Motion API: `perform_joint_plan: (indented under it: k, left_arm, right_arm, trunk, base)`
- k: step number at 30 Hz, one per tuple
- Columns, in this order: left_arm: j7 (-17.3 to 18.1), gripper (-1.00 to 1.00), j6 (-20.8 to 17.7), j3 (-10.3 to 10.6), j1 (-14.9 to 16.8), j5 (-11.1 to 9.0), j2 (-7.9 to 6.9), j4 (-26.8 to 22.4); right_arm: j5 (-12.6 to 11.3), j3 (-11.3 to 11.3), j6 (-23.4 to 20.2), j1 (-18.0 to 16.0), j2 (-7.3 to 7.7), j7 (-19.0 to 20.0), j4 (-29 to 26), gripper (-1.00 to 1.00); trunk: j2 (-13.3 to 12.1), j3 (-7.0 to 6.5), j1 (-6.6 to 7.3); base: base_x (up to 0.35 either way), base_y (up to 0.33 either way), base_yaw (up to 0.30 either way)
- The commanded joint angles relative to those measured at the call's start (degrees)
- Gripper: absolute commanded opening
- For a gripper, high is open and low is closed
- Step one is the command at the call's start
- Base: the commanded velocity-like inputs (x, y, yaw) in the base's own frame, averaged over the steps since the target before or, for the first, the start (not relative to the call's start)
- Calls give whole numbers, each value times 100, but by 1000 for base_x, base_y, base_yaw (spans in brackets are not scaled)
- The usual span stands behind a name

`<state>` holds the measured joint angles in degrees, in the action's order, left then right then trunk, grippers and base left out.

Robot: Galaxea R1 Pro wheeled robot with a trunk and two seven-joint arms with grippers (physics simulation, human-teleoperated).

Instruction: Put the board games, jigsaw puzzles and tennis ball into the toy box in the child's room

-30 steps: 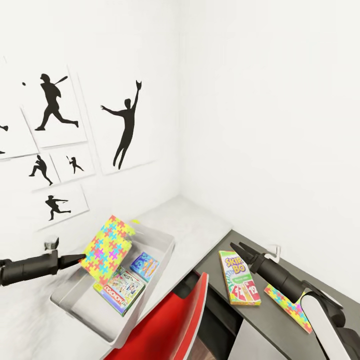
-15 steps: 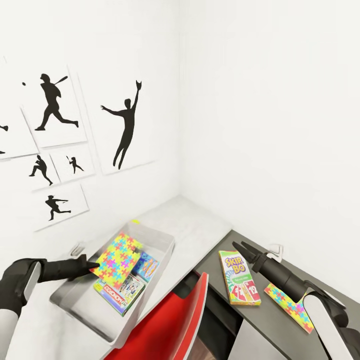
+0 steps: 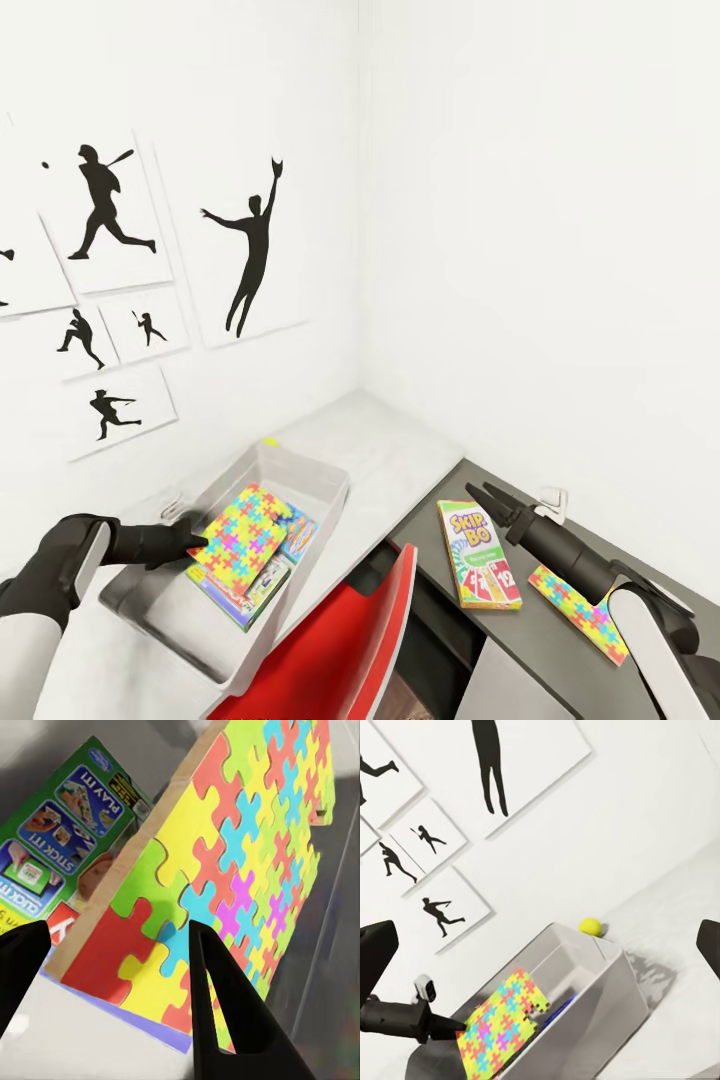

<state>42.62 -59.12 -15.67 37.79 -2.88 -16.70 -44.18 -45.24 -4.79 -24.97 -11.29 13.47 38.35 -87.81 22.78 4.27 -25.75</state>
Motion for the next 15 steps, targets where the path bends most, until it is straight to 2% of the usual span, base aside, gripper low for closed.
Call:
perform_joint_plan:
  k: [1, 5, 15]
  left_arm:
    - [-27, -100, -5, -1, 7, -23, 42, 0]
    - [-39, -100, 35, 8, 8, -20, 96, 4]
    - [-43, -100, 50, 11, 9, -20, 126, 14]
  right_arm:
    - [-51, -3, -54, -5, 2, -3, 0, 100]
    - [-49, 2, -59, -5, 4, -16, 0, 100]
    - [-47, 4, -61, -5, 5, -21, 1, 100]
  trunk:
    - [14, 22, -3]
    - [14, 58, -3]
    - [14, 151, -3]
  base:
    - [0, 0, 0]
    - [0, 0, 0]
    - [0, 0, 0]
